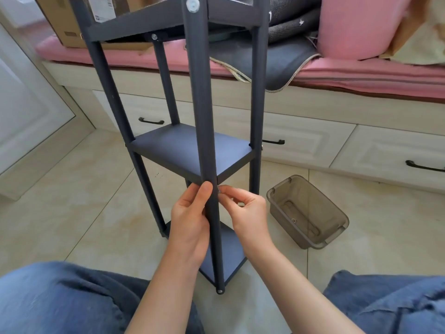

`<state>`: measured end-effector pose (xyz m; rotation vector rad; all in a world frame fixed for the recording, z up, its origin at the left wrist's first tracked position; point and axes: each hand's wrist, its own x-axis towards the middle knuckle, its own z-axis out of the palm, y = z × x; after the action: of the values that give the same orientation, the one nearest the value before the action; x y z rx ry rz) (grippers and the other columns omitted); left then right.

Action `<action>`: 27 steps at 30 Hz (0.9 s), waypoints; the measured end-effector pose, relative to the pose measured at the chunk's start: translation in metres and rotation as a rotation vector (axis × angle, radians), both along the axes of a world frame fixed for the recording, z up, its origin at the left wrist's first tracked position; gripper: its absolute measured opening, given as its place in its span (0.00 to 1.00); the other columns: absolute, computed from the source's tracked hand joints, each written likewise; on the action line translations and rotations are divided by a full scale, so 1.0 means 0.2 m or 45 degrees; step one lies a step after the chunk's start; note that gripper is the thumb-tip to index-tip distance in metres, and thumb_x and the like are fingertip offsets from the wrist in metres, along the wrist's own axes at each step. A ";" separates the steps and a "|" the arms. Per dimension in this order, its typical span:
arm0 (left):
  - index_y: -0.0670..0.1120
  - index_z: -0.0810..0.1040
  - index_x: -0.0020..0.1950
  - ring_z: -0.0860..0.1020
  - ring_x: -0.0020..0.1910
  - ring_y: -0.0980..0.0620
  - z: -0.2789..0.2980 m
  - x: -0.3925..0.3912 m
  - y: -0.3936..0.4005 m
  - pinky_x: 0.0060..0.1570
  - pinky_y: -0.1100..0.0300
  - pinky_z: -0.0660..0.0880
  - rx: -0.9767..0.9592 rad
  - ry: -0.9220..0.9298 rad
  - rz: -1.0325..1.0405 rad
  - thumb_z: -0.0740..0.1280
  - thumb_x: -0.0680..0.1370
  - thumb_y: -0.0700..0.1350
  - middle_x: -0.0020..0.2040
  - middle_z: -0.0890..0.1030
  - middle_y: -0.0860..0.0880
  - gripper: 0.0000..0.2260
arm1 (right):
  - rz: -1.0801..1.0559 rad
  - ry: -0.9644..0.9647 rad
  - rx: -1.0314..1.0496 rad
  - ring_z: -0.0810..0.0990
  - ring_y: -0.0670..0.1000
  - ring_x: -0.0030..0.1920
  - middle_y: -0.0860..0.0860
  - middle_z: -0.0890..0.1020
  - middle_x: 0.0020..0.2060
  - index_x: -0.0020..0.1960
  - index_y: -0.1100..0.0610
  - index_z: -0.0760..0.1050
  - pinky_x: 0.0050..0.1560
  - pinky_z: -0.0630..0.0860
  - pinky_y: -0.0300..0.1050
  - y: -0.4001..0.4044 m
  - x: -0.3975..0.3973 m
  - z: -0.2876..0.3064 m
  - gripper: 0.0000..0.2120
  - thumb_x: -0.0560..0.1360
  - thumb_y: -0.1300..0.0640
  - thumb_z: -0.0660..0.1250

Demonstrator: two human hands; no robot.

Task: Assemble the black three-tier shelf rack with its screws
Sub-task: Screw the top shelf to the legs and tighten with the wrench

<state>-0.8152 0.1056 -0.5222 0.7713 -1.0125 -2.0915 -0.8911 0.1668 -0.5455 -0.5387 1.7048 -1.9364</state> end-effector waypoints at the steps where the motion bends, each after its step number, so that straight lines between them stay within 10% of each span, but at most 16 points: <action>1: 0.49 0.89 0.44 0.84 0.44 0.57 0.00 0.00 -0.01 0.45 0.66 0.79 0.012 0.013 0.008 0.71 0.70 0.48 0.43 0.86 0.51 0.08 | 0.014 0.002 -0.002 0.81 0.48 0.41 0.45 0.87 0.40 0.40 0.43 0.85 0.44 0.76 0.32 0.00 0.00 0.00 0.13 0.73 0.62 0.74; 18: 0.51 0.89 0.43 0.82 0.41 0.60 0.02 0.01 -0.03 0.42 0.69 0.78 -0.011 -0.066 0.027 0.71 0.69 0.51 0.41 0.85 0.53 0.08 | 0.058 -0.186 -0.001 0.81 0.31 0.43 0.37 0.85 0.39 0.46 0.47 0.83 0.39 0.72 0.24 -0.01 -0.06 0.06 0.08 0.76 0.61 0.71; 27: 0.50 0.89 0.42 0.84 0.43 0.59 0.03 0.00 -0.02 0.43 0.68 0.79 -0.018 -0.033 0.027 0.70 0.71 0.49 0.42 0.86 0.52 0.08 | 0.019 0.015 0.071 0.83 0.52 0.46 0.45 0.87 0.42 0.46 0.49 0.86 0.52 0.80 0.38 -0.03 -0.02 0.05 0.07 0.75 0.61 0.73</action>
<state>-0.8142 0.1015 -0.5161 0.8001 -1.0277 -2.0590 -0.8958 0.1618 -0.5361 -0.5420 1.7519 -1.8725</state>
